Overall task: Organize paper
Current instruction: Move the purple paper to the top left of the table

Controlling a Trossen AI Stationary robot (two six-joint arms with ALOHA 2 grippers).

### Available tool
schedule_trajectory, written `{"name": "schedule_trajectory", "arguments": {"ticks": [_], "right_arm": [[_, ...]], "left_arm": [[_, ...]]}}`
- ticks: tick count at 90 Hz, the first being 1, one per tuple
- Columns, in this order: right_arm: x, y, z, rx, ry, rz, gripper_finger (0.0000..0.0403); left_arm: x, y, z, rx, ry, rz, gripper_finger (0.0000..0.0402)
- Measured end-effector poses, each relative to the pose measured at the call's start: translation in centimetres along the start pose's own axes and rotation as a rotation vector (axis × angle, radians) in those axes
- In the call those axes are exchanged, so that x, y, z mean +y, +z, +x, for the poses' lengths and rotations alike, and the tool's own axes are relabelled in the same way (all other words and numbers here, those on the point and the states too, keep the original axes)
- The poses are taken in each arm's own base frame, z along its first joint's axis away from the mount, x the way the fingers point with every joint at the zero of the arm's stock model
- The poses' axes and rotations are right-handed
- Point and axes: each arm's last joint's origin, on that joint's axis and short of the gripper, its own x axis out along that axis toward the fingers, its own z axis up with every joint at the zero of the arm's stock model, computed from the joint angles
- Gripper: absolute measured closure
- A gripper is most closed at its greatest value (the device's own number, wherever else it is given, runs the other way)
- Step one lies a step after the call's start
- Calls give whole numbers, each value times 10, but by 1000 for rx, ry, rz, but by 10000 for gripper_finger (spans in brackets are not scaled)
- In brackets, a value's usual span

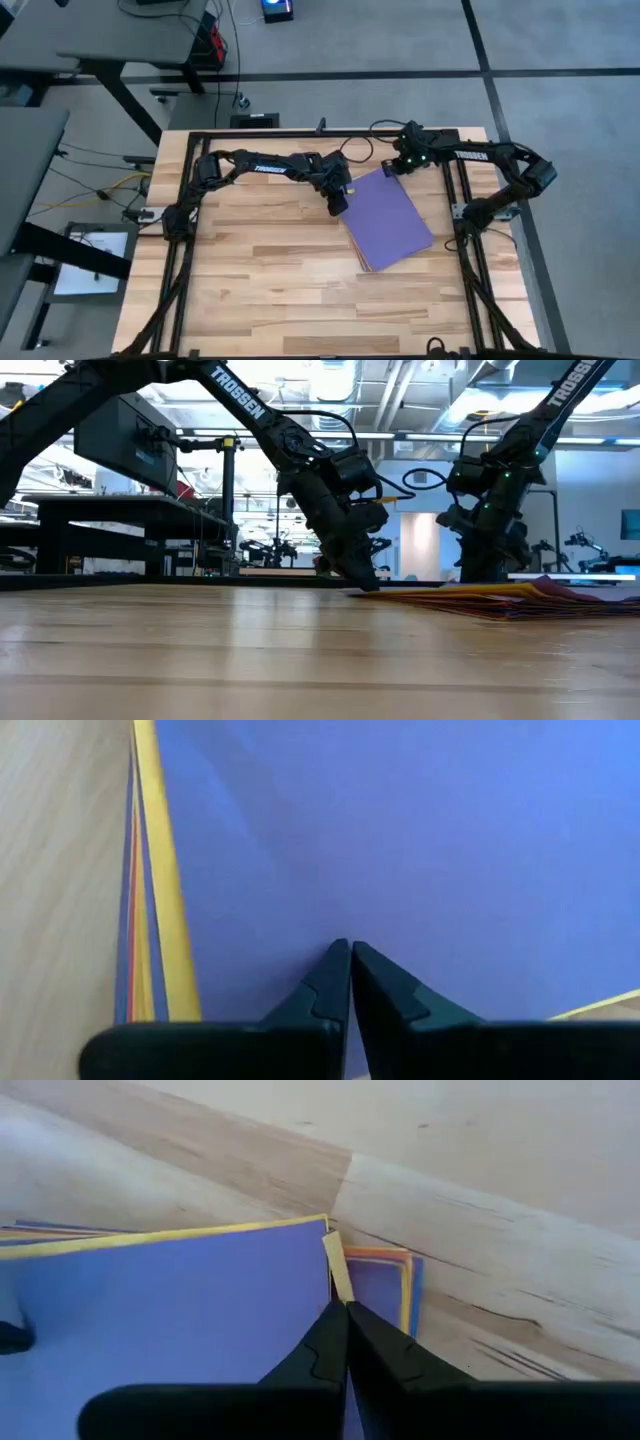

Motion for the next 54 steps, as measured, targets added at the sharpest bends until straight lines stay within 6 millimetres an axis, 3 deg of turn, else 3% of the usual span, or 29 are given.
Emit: {"name": "schedule_trajectory", "arguments": {"ticks": [23,40,54], "right_arm": [[5,-3,0,30,43,-13,403],[16,1,-16,-38,56,-77,403],[12,2,-19,-45,22,-87,403]], "left_arm": [[0,0,0,0,0,0,402],[0,0,0,4,1,0,402],[0,-1,0,6,1,29,402]]}}
